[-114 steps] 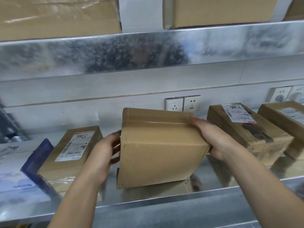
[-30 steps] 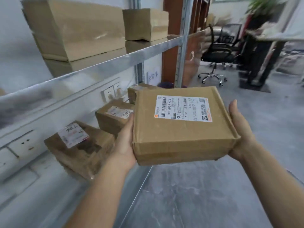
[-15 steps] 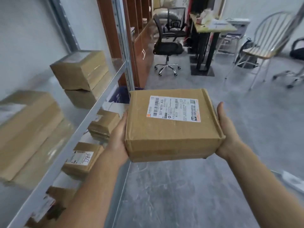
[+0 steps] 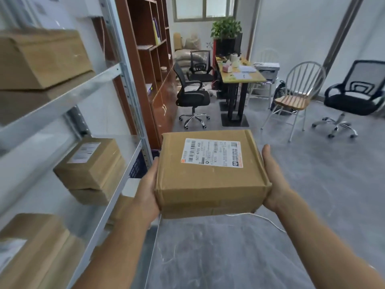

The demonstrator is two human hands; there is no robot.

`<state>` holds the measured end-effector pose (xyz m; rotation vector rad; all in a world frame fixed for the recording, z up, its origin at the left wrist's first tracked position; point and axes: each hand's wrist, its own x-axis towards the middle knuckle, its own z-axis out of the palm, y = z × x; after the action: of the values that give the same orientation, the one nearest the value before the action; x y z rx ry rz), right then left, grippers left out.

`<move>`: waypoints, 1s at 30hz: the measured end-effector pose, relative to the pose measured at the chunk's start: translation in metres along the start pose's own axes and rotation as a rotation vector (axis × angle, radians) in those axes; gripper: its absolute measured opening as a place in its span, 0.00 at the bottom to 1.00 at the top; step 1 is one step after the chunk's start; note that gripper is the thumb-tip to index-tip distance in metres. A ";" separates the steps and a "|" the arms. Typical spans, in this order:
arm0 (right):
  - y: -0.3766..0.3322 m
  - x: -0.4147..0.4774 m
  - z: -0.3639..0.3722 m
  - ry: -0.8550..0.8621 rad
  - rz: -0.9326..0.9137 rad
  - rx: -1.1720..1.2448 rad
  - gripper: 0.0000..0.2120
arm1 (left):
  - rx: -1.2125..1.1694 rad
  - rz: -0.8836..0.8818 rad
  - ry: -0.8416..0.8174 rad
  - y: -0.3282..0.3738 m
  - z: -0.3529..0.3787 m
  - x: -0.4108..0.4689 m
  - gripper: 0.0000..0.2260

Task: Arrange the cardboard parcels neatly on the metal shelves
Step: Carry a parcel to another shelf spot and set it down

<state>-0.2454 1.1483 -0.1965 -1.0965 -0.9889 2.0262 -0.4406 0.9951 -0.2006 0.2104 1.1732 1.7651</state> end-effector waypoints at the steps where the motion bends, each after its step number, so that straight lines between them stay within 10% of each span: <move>1: -0.005 0.003 0.002 -0.001 -0.009 0.010 0.35 | -0.007 -0.009 0.012 0.003 -0.001 0.007 0.22; 20: -0.094 0.194 0.082 -0.031 -0.079 0.004 0.33 | -0.004 0.064 -0.021 0.101 0.033 0.205 0.25; 30: -0.156 0.349 0.120 -0.212 -0.003 -0.112 0.32 | -0.090 0.199 0.224 0.117 0.057 0.325 0.21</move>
<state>-0.4844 1.4678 -0.1620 -0.9492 -1.2226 2.1393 -0.6466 1.2777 -0.1906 0.0789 1.2618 2.0529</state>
